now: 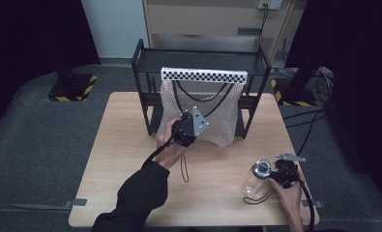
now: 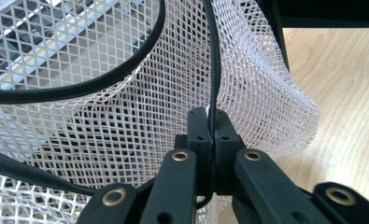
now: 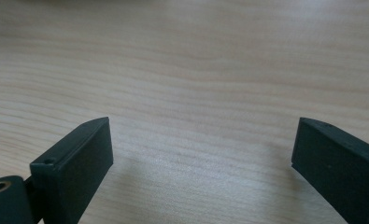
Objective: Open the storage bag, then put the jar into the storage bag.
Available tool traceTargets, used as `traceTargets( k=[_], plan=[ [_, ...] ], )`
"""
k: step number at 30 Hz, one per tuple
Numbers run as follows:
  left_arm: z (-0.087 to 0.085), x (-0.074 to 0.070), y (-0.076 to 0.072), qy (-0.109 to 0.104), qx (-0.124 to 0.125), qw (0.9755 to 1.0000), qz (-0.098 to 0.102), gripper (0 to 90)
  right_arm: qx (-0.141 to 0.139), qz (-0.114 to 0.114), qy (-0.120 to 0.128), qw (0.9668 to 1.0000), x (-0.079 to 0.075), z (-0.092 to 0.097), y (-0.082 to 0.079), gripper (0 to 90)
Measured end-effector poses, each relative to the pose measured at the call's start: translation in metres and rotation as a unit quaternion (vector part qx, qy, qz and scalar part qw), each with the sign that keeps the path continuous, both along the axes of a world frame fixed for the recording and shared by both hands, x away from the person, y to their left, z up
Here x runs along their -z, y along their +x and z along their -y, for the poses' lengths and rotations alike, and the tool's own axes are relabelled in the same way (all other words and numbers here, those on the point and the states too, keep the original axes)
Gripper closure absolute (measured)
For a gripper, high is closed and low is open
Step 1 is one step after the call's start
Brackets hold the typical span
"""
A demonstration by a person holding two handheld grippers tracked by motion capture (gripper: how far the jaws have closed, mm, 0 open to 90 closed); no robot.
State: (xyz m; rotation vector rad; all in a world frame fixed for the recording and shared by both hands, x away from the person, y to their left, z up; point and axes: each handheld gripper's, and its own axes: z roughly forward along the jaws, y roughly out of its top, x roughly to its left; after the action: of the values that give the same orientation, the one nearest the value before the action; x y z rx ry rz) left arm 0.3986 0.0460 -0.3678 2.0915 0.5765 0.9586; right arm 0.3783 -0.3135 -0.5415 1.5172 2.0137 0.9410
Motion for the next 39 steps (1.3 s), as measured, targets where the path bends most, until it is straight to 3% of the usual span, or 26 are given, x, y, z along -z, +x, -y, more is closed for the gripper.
traceTargets(
  k=[4,8,25,32,39],
  plan=[
    [-0.001,0.001,0.002,-0.001,0.002,1.0000,-0.008,88.4,-0.020,0.013,0.020,0.9995,-0.011,0.009,-0.004,5.3],
    [0.000,0.002,0.002,-0.001,0.001,1.0000,-0.007,88.3,-0.021,0.020,0.029,0.9992,-0.016,0.014,-0.007,5.6],
    [0.000,0.006,0.005,-0.005,0.003,0.9999,-0.009,88.1,-0.083,0.017,0.027,0.9961,-0.039,0.024,-0.018,5.5],
    [0.002,0.008,0.006,-0.007,0.003,0.9999,-0.011,88.2,-0.118,0.012,0.020,0.9928,-0.047,0.024,-0.023,5.7],
    [0.001,0.010,0.005,-0.007,0.002,0.9999,-0.010,88.1,-0.166,0.001,0.020,0.9859,-0.055,0.021,-0.030,6.0]
  ],
)
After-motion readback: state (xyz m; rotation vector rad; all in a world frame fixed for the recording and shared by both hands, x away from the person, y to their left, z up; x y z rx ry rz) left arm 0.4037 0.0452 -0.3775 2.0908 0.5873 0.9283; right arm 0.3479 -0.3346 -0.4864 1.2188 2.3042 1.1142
